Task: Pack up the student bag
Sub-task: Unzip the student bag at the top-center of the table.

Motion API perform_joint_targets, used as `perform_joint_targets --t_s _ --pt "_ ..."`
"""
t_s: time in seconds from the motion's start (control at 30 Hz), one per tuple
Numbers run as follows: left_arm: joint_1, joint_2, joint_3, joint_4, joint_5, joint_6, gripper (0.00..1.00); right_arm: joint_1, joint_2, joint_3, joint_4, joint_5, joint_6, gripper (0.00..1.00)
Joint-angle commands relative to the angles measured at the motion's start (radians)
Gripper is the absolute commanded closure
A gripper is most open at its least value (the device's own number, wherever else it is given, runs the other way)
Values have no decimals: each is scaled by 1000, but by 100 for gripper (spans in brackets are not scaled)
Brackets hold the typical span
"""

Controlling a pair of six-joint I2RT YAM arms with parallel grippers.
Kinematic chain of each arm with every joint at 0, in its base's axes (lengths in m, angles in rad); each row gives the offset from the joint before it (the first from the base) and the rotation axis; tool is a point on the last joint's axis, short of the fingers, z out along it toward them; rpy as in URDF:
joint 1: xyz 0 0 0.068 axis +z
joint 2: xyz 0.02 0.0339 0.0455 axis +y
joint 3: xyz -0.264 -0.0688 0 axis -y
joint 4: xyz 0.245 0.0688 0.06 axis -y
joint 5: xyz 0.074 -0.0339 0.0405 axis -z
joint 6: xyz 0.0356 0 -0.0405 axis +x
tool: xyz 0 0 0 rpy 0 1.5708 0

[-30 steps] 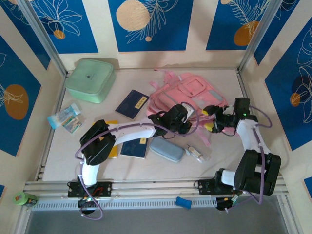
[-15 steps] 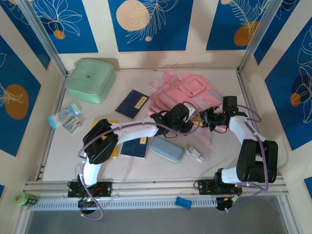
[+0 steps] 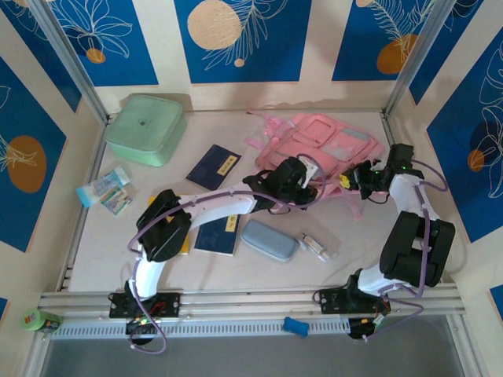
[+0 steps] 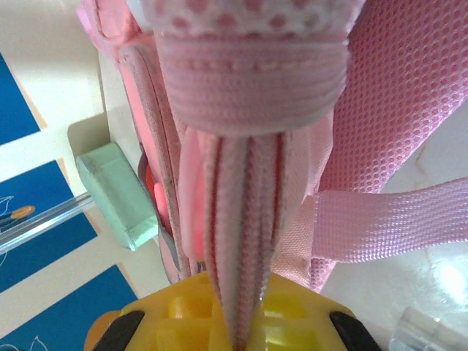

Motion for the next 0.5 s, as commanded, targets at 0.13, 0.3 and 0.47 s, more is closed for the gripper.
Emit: perform_joint_targets --t_s 0.13,0.3,0.47 --pt "92 -171 -207 -29 64 -17 100 -50 53 122 -35 16 -118 100" --pt "88 -167 -176 -53 70 3 100 -5 33 101 -51 18 -123 80" --pt "77 -133 -130 7 93 -27 100 41 -62 33 -110 0 -96 41"
